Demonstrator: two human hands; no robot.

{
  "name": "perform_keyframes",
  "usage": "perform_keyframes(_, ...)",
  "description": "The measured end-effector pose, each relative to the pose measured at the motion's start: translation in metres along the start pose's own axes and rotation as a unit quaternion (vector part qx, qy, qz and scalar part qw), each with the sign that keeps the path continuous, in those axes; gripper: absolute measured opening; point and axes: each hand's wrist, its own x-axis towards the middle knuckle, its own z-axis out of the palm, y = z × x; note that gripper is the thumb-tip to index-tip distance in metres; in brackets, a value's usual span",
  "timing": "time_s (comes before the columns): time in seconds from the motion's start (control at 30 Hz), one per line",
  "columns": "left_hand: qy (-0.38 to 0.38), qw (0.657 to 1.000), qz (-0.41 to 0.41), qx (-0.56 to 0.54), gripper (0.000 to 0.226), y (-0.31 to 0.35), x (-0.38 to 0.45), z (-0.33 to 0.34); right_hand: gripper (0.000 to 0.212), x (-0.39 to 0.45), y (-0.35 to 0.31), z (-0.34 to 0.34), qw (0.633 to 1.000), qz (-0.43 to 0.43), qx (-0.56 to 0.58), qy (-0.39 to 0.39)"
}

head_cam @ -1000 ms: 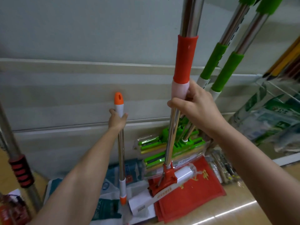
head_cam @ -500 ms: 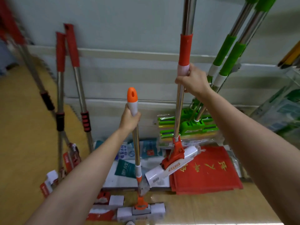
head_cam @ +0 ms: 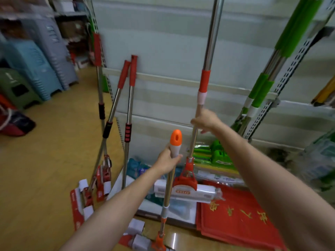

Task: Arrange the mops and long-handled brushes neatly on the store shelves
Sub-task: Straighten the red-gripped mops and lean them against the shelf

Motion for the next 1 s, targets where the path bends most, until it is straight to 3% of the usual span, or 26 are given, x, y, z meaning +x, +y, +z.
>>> perform_keyframes(0.13,0.028,0.999,0.030,-0.005,0.041,0.014,-0.007,0.004,0.025,-0.035,-0.007,0.022,0.990,-0.046,0.018,-0.133)
perform_keyframes(0.23,0.055,0.996,0.070,0.032,0.047,0.023,-0.002,0.000,0.017,-0.051,-0.008,0.022,0.984,-0.064,0.060,-0.158)
perform_keyframes(0.33,0.050,0.992,0.105,0.041,0.048,0.047,-0.003,-0.004,0.022,-0.067,-0.014,0.011,0.982,-0.081,0.122,-0.120)
perform_keyframes(0.43,0.059,0.989,0.133,0.029,0.047,0.074,-0.008,-0.011,0.007,-0.080,-0.029,-0.007,0.975,-0.117,0.157,-0.102)
perform_keyframes(0.53,0.062,0.987,0.150,-0.013,0.015,0.110,-0.029,-0.021,0.015,-0.086,-0.043,-0.023,0.969,-0.165,0.174,-0.057)
perform_keyframes(0.6,0.068,0.982,0.178,-0.018,0.036,0.131,-0.035,-0.027,0.023,-0.088,-0.052,-0.032,0.964,-0.188,0.188,-0.026)
perform_keyframes(0.8,0.085,0.960,0.265,0.013,0.032,0.195,-0.044,-0.050,0.029,-0.088,-0.087,-0.083,0.944,-0.238,0.207,0.097)
perform_keyframes(1.0,0.119,0.955,0.271,0.033,0.043,0.250,-0.041,-0.076,0.022,-0.094,-0.092,-0.124,0.905,-0.259,0.313,0.126)
